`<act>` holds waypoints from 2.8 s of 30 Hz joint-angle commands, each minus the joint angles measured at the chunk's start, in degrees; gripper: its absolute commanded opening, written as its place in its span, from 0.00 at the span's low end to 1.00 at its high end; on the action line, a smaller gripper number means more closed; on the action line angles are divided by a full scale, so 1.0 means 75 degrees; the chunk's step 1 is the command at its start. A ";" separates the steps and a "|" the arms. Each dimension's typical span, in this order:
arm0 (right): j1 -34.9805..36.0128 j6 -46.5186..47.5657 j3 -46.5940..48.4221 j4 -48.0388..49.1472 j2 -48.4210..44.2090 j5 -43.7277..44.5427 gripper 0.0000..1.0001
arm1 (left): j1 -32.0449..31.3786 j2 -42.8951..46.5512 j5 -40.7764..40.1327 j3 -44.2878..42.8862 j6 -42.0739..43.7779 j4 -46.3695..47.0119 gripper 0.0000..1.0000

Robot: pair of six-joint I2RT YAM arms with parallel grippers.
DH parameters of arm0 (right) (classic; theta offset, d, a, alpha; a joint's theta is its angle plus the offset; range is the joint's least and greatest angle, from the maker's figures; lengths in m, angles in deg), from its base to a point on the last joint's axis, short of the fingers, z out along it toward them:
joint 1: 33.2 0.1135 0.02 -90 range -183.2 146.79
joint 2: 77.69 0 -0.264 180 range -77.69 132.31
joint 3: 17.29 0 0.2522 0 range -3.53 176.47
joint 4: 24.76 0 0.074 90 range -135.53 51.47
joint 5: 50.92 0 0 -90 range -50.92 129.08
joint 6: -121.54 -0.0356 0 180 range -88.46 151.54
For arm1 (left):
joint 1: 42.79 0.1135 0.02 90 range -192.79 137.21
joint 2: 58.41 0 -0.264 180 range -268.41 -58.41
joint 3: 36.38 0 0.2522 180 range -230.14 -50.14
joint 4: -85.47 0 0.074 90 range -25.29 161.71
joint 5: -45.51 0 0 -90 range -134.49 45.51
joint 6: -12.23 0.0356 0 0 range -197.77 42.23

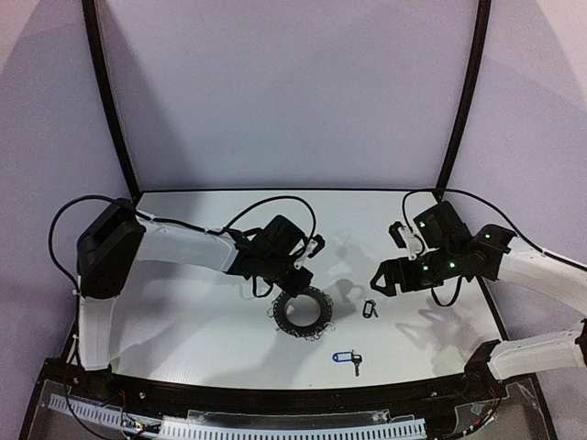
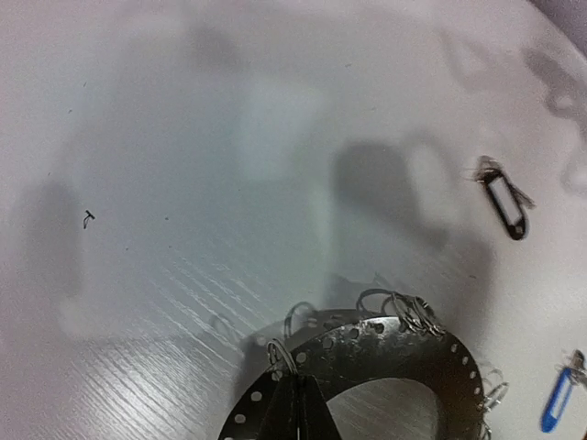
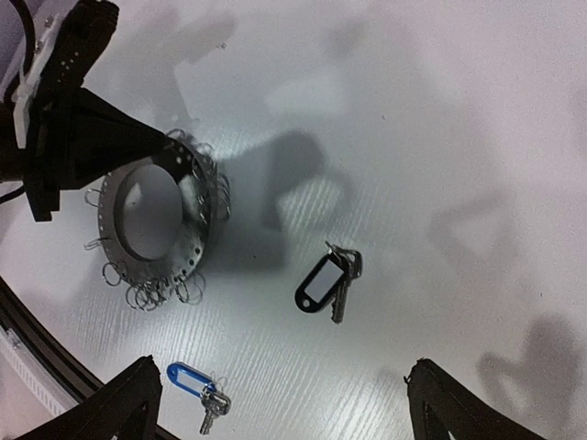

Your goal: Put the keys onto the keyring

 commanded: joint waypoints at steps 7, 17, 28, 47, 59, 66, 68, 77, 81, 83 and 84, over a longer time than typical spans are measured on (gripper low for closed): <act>-0.0025 0.2043 -0.0905 0.2460 -0.1801 -0.1703 0.89 | -0.0009 0.2185 0.2468 0.1262 -0.0011 0.1767 0.01; -0.0025 0.3916 -0.0146 0.3356 -0.1018 -0.3868 0.77 | -0.0097 0.3197 0.3994 0.1431 -0.0067 0.2099 0.01; -0.0025 0.4603 0.0712 0.3531 -0.0012 -0.5776 0.55 | -0.0390 0.3781 0.4480 0.1442 0.0254 0.2124 0.01; 0.0101 0.4759 0.1080 0.3244 0.0305 -0.6519 0.31 | -0.0604 0.4137 0.4559 0.1646 0.0431 0.2834 0.01; 0.0332 0.4709 0.1178 0.3041 0.0358 -0.6818 0.00 | -0.0634 0.4179 0.4379 0.1781 0.0505 0.3427 0.01; 0.0508 0.4838 0.1416 0.2723 0.0024 -0.5530 0.00 | -0.0642 0.4221 0.3724 0.1753 0.0555 0.2833 0.28; 0.0556 0.5089 0.1832 0.1997 0.0079 -0.4967 0.00 | -0.0636 0.4418 0.3219 0.1748 0.0569 0.2128 0.61; 0.1117 0.5838 0.3412 -0.0632 0.0980 -0.3455 0.00 | -0.0654 0.4623 0.1883 0.1285 0.0690 -0.0168 0.70; 0.1305 0.5977 0.3925 -0.1296 0.1408 -0.3195 0.00 | -0.0692 0.4521 0.1794 0.1104 0.0669 -0.0303 0.69; 0.1380 0.6018 0.4045 -0.1359 0.1520 -0.3188 0.00 | -0.0699 0.4452 0.1845 0.1067 0.0642 -0.0190 0.67; 0.1423 0.6039 0.4093 -0.1371 0.1568 -0.3217 0.00 | -0.0694 0.4407 0.2044 0.1062 0.0627 -0.0134 0.66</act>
